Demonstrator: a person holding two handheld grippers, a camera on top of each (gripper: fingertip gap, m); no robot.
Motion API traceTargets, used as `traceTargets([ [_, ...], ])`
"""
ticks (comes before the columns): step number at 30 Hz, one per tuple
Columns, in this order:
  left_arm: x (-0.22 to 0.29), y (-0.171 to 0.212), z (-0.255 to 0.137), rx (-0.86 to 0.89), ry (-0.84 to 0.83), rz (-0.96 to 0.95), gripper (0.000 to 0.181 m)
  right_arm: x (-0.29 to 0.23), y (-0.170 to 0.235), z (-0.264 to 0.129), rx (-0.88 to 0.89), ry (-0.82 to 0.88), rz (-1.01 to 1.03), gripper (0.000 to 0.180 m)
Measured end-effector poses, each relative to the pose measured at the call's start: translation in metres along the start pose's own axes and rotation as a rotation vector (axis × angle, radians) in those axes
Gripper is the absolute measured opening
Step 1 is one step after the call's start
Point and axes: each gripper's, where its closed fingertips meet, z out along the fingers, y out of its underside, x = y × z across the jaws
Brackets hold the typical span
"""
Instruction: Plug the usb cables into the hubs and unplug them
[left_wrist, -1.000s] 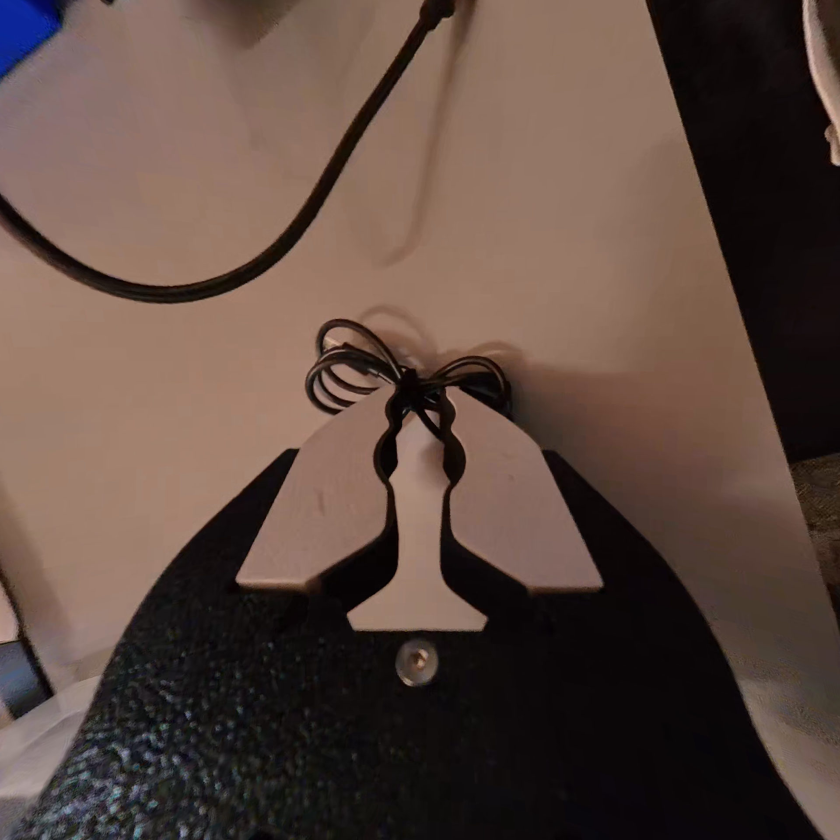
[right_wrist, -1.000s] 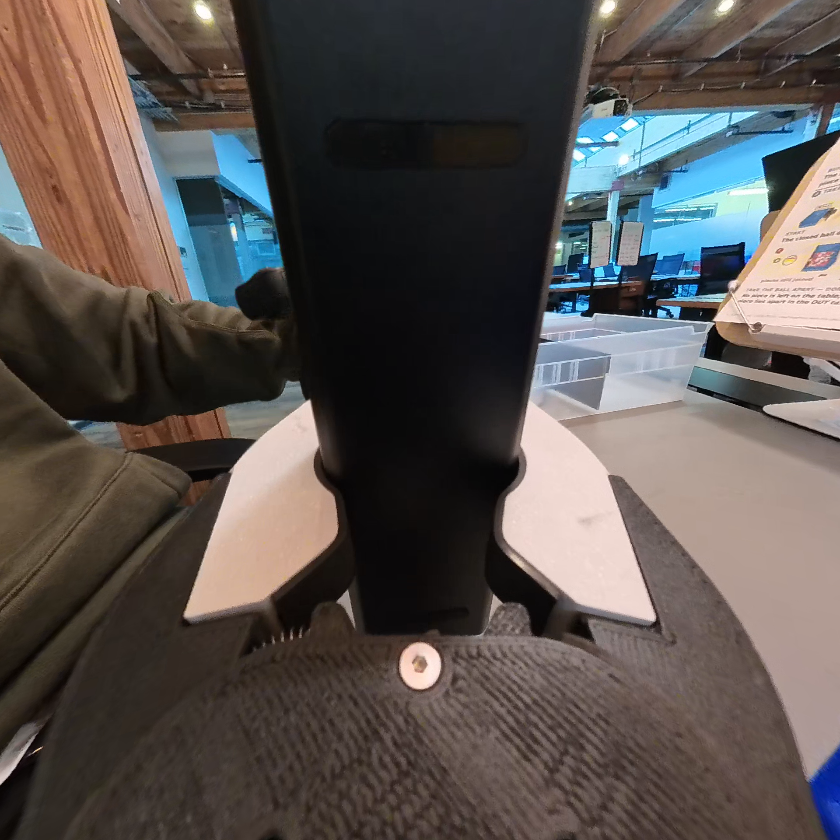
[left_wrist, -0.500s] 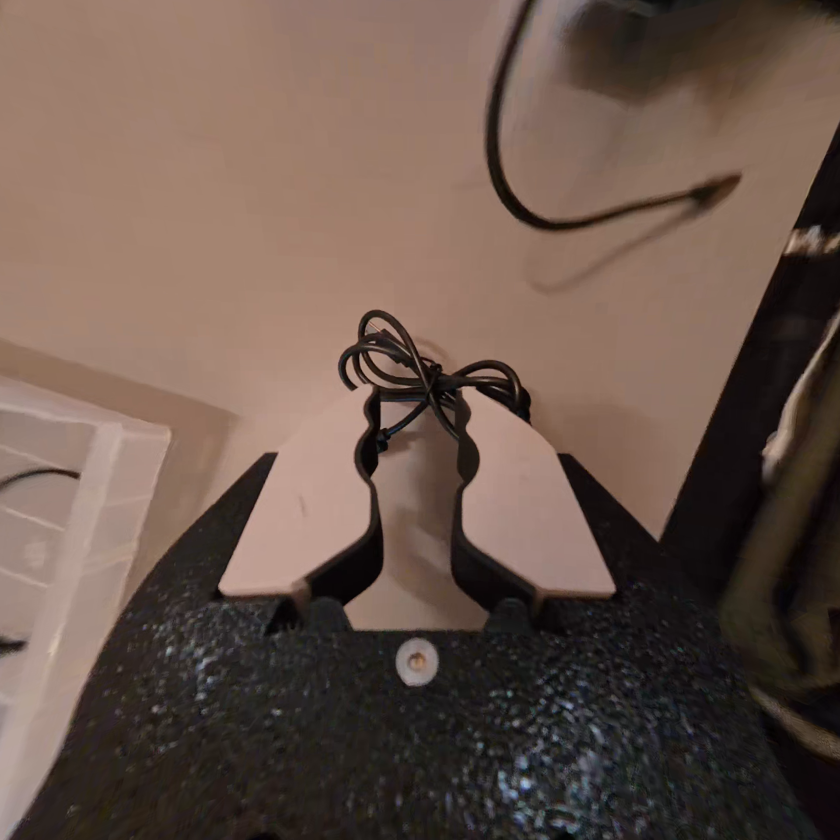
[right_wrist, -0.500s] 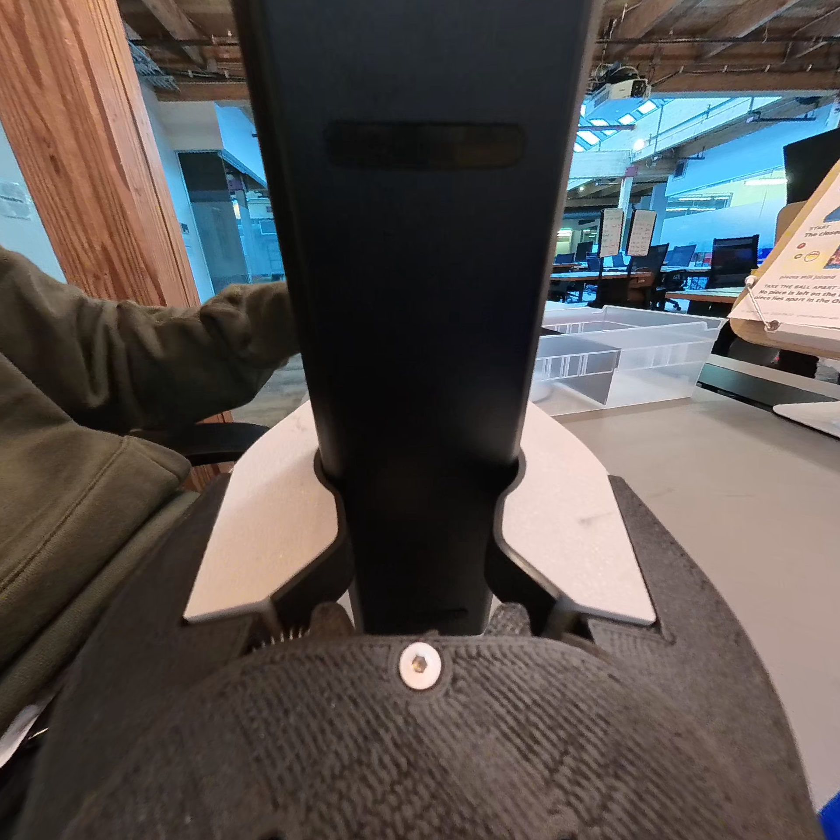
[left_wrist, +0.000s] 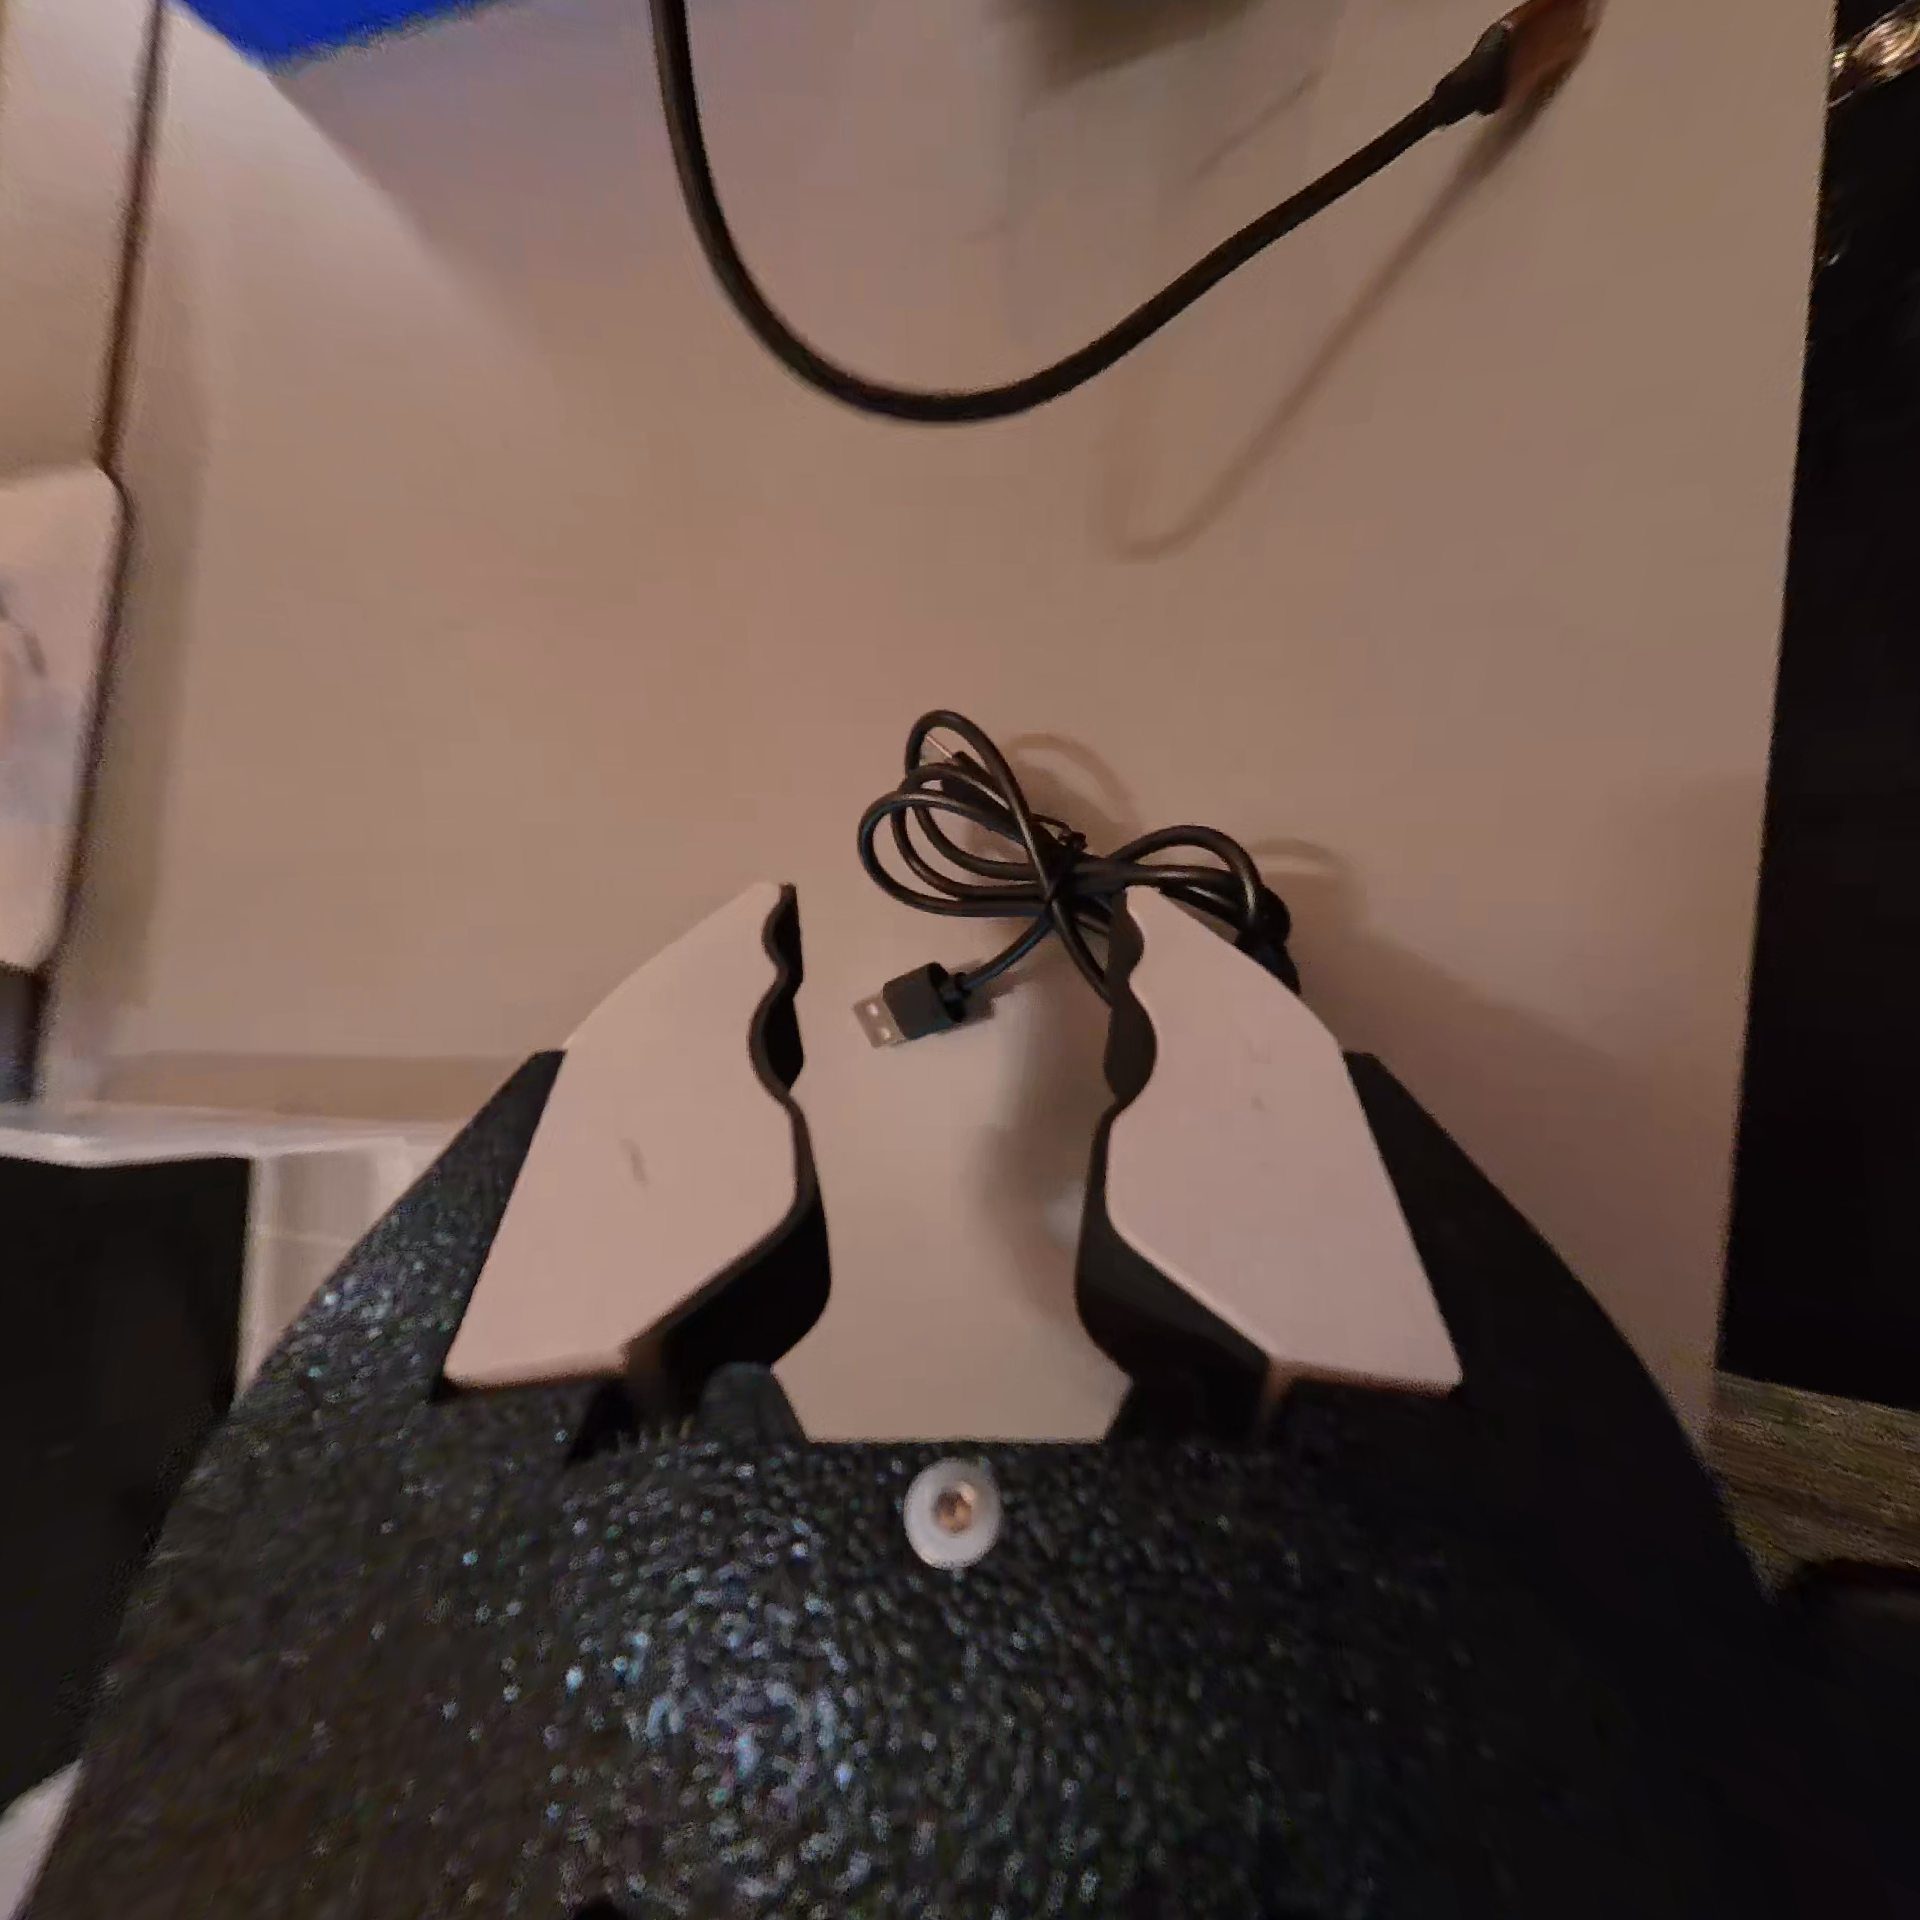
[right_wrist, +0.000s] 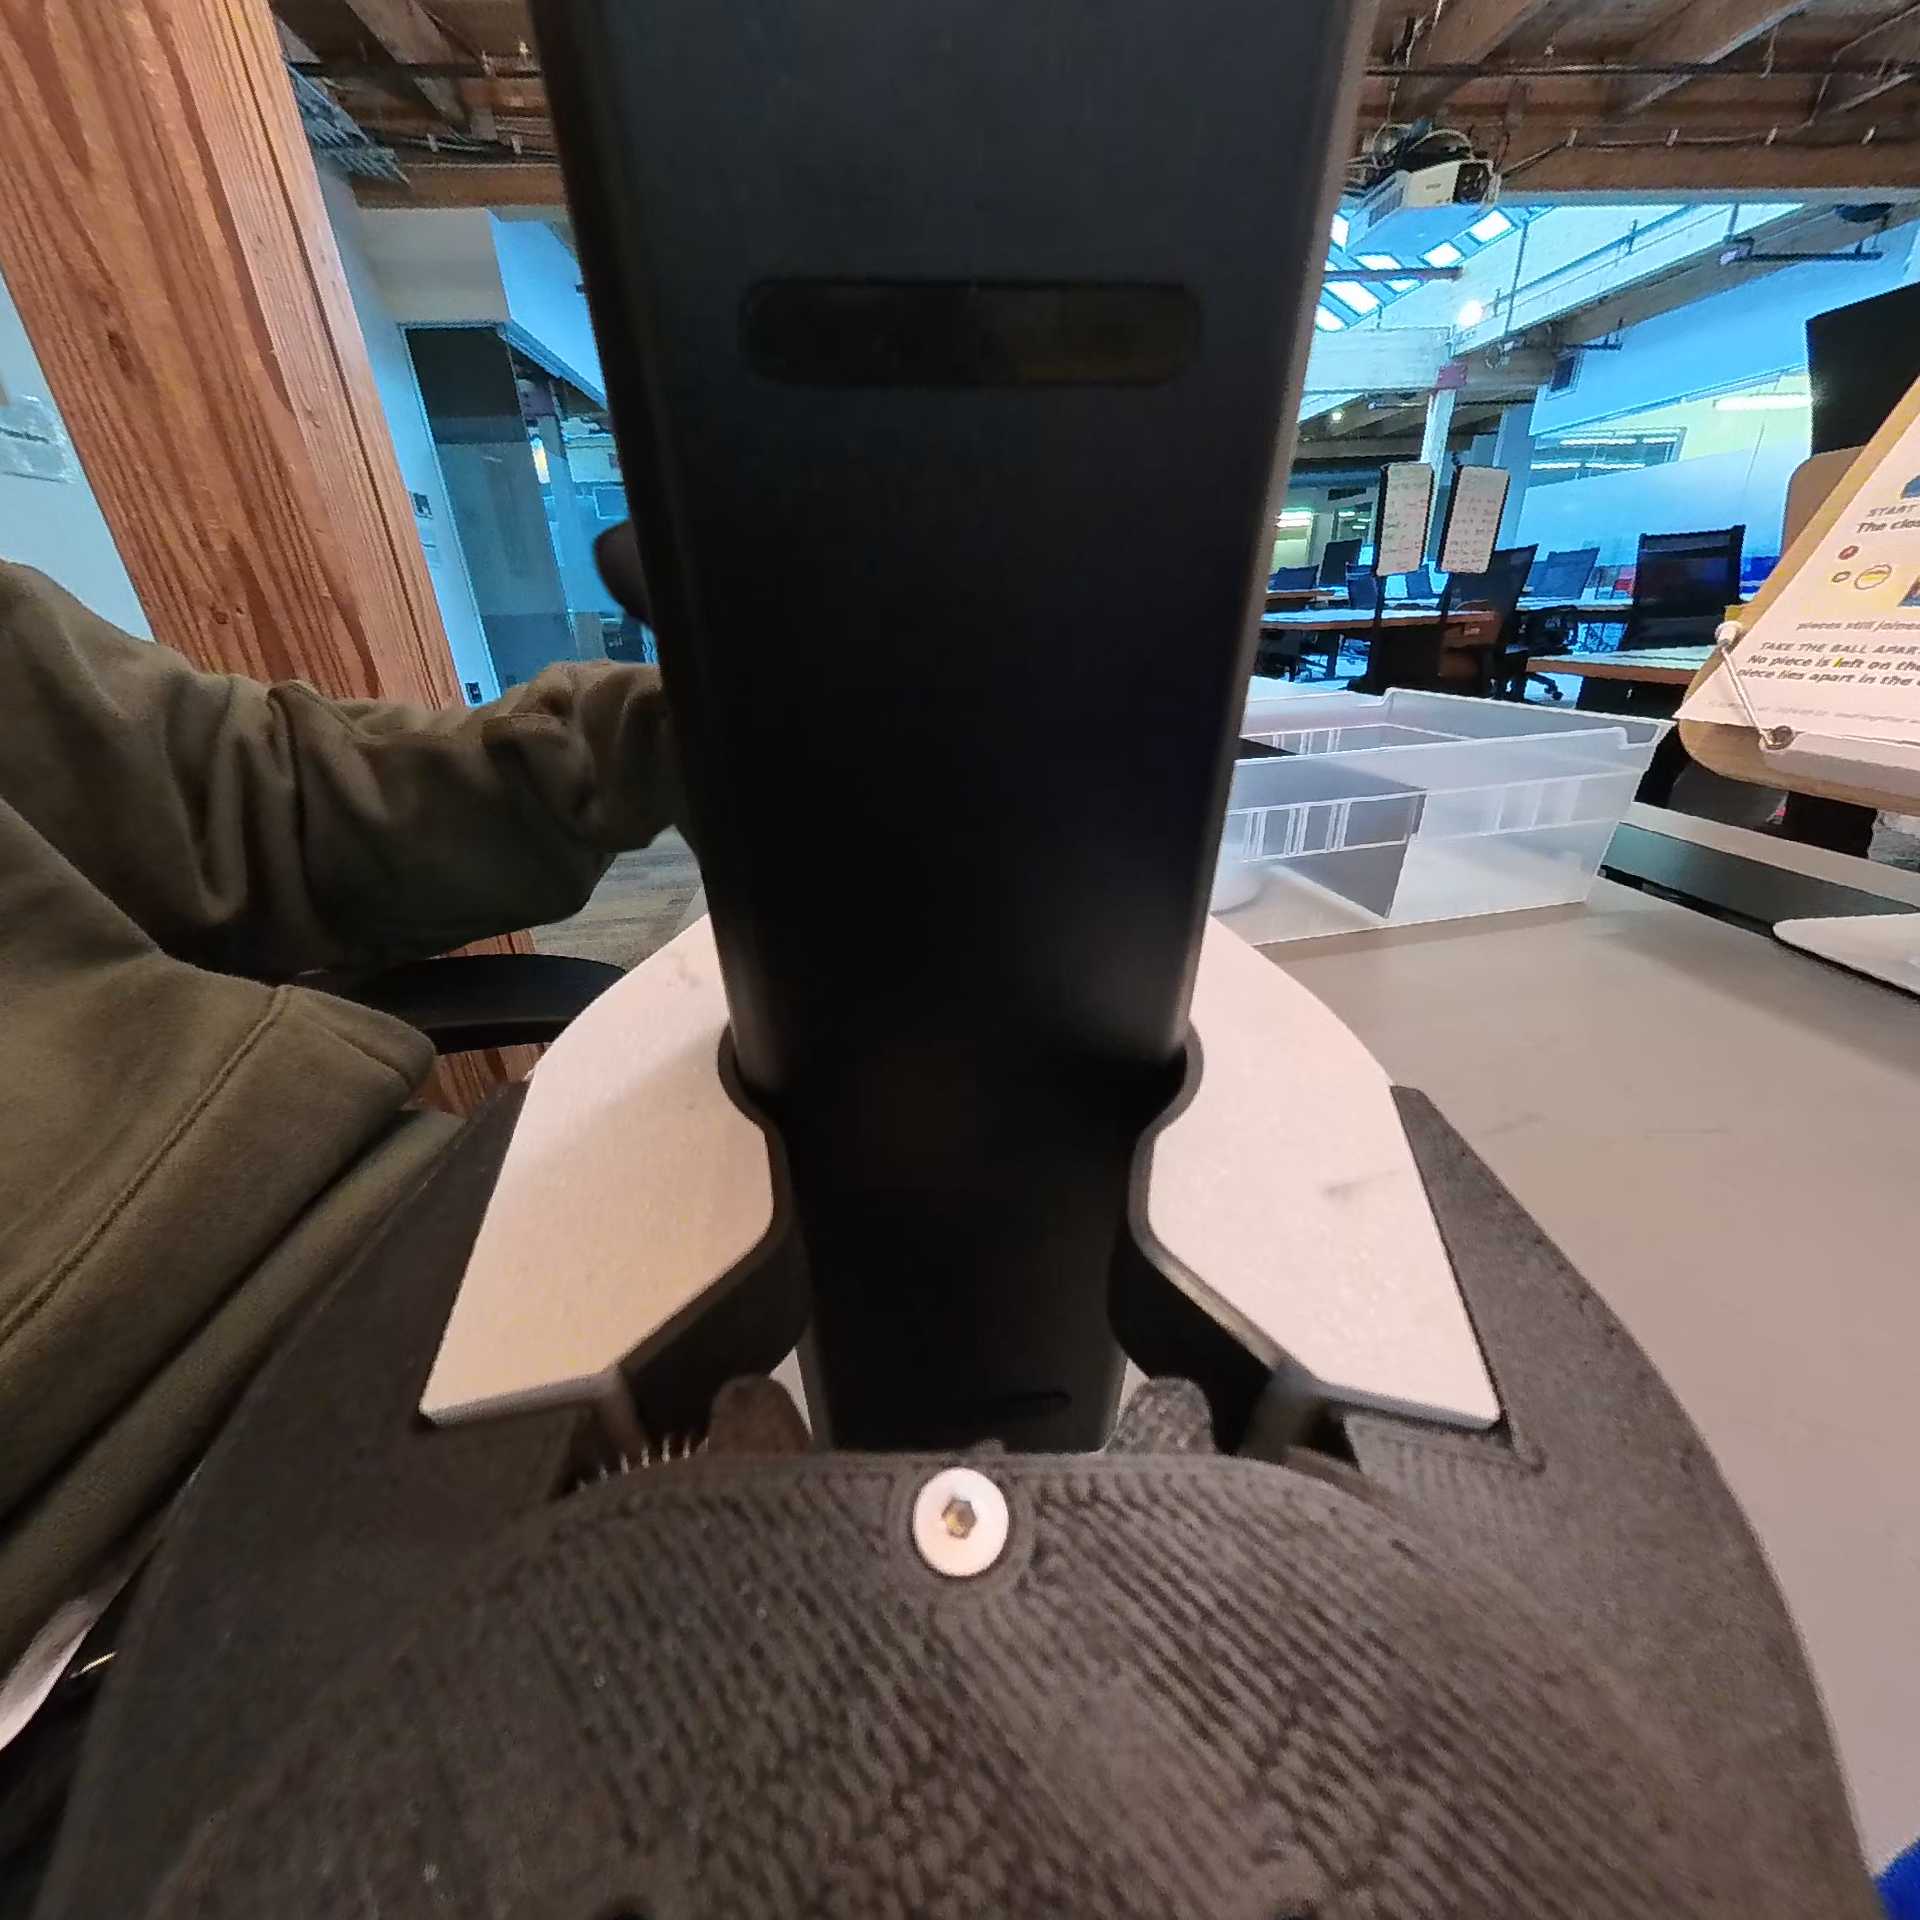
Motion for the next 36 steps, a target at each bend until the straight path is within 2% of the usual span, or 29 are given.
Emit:
traceTargets([
  [1, 0.004, 0.005, 0.0, -0.038, 0.049, -0.079, 0.051, 0.0, 0.0, 0.0, 0.0, -0.001, 0.0, 0.073],
  [6, 0.02, 0.022, 0.006, -0.14, 0.337, -0.676, 0.051, -0.001, 0.001, 0.001, -0.004, -0.004, -0.001, 0.073],
  [8, 0.013, 0.024, 0.009, -0.131, 0.334, -0.805, 0.051, -0.001, 0.001, 0.001, -0.007, -0.004, -0.003, 0.073],
  [11, -0.002, 0.02, 0.006, -0.076, 0.265, -0.885, 0.047, -0.001, 0.001, 0.001, -0.008, -0.004, -0.003, 0.073],
  [14, -0.013, 0.027, -0.009, -0.145, 0.156, -1.018, 0.047, 0.0, 0.0, 0.0, -0.003, -0.003, 0.002, 0.073],
  [17, -0.012, 0.044, -0.023, -0.269, 0.052, -0.998, 0.047, 0.001, 0.0, 0.0, -0.001, -0.004, 0.011, 0.073],
  [19, -0.005, 0.045, -0.023, -0.276, 0.058, -1.026, 0.045, 0.0, 0.0, 0.0, 0.001, -0.005, 0.007, 0.073],
  [24, 0.008, 0.044, -0.004, -0.287, 0.107, -1.082, 0.037, -0.002, 0.002, 0.002, -0.015, -0.01, -0.008, 0.073],
  [29, 0.002, 0.045, 0.014, -0.375, 0.038, -1.044, 0.024, -0.003, 0.003, 0.003, -0.026, -0.016, -0.012, 0.073],
  [33, -0.007, 0.039, 0.025, -0.449, -0.011, -0.862, 0.018, -0.003, 0.003, 0.002, -0.02, -0.016, -0.008, 0.073],
  [36, -0.021, 0.029, 0.039, -0.42, -0.033, -0.598, 0.017, -0.002, 0.002, 0.002, -0.015, -0.015, -0.007, 0.073],
])
